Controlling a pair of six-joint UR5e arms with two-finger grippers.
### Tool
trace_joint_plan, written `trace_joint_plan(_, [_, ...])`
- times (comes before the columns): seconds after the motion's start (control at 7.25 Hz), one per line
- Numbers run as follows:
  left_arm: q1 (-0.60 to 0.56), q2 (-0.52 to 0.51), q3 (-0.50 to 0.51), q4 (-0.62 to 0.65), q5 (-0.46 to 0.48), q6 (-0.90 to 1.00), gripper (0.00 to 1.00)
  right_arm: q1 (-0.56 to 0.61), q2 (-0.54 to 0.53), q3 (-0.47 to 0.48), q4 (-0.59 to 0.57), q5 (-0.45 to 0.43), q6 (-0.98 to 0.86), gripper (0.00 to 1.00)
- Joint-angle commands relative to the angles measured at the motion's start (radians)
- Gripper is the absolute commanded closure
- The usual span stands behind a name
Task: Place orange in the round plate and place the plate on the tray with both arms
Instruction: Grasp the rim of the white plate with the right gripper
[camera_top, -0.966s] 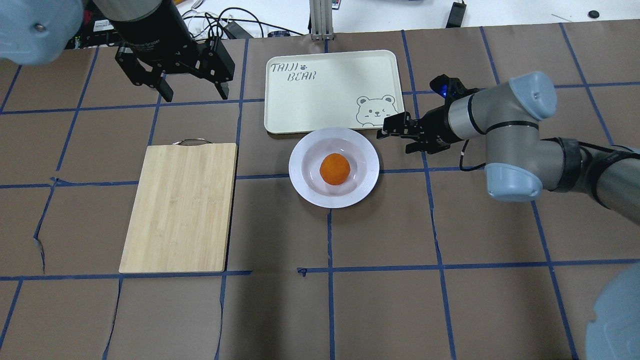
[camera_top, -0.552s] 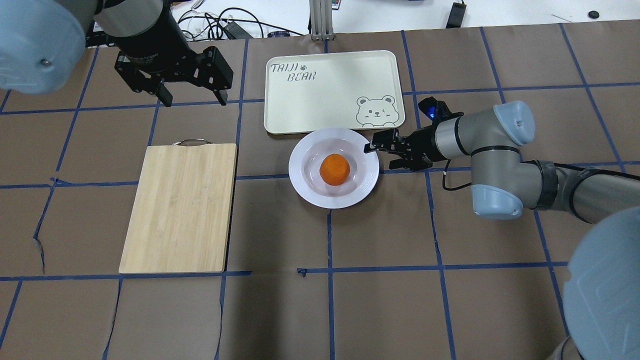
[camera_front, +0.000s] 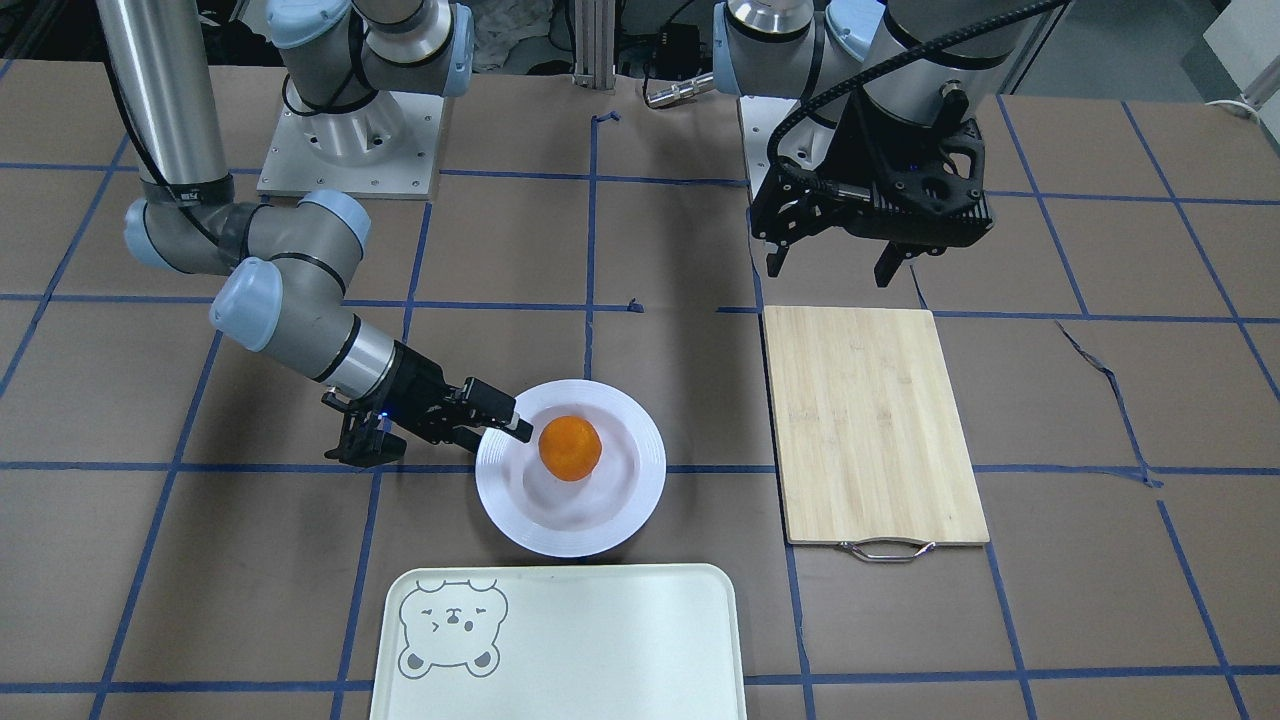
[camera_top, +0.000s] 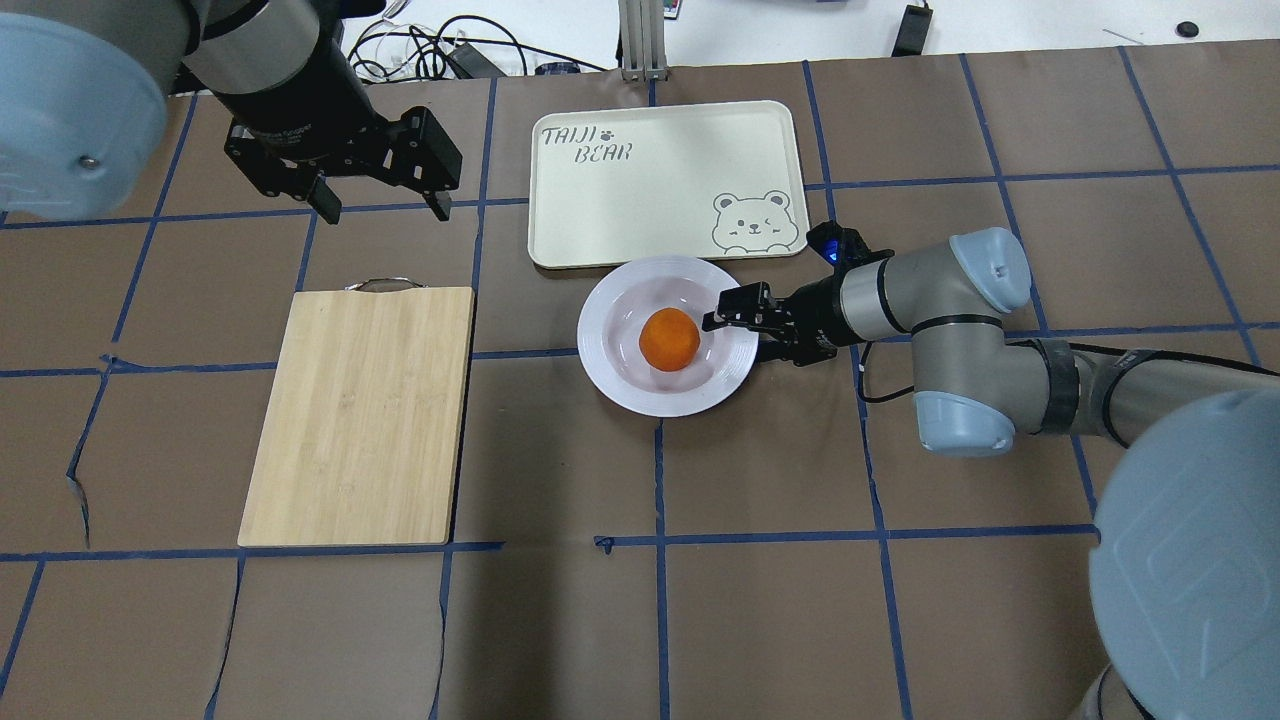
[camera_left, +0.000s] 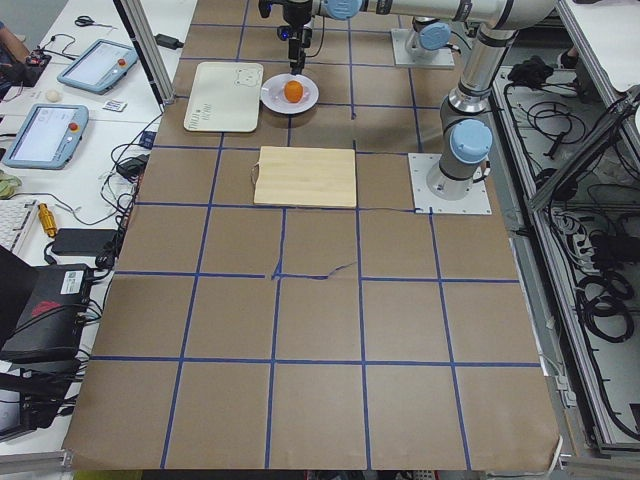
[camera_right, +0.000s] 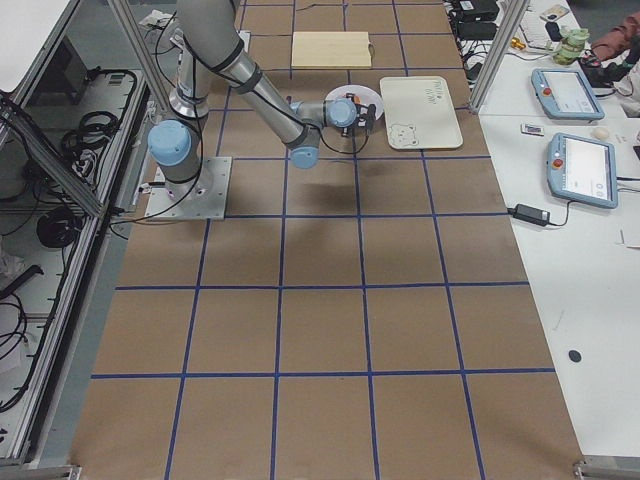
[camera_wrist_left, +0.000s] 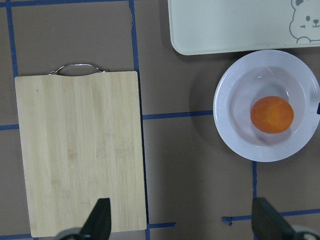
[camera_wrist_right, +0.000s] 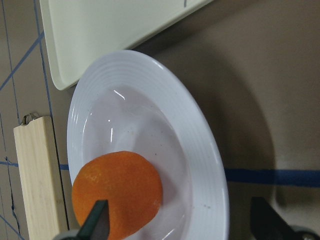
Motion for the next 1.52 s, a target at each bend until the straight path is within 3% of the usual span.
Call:
trace_joint_plan(0.0, [0.0,0.001,-0.001,0.001,0.001,0.0,0.0,0.006,0.008,0.001,-0.003,-0.008,0.005,0.02])
trace_joint_plan(0.14, [0.0,0.001,-0.001,0.001,0.001,0.0,0.0,0.006,0.015,0.001,0.002,-0.03,0.007,0.06])
trace_joint_plan(0.55, [0.0,0.001,-0.001,-0.001,0.001,0.0,0.0,0.009,0.034,-0.003,0.003,-0.035,0.077,0.37])
trace_joint_plan(1.38, [0.0,0.001,-0.001,0.001,0.001,0.0,0.0,0.015,0.022,-0.008,0.002,-0.039,0.125,0.83])
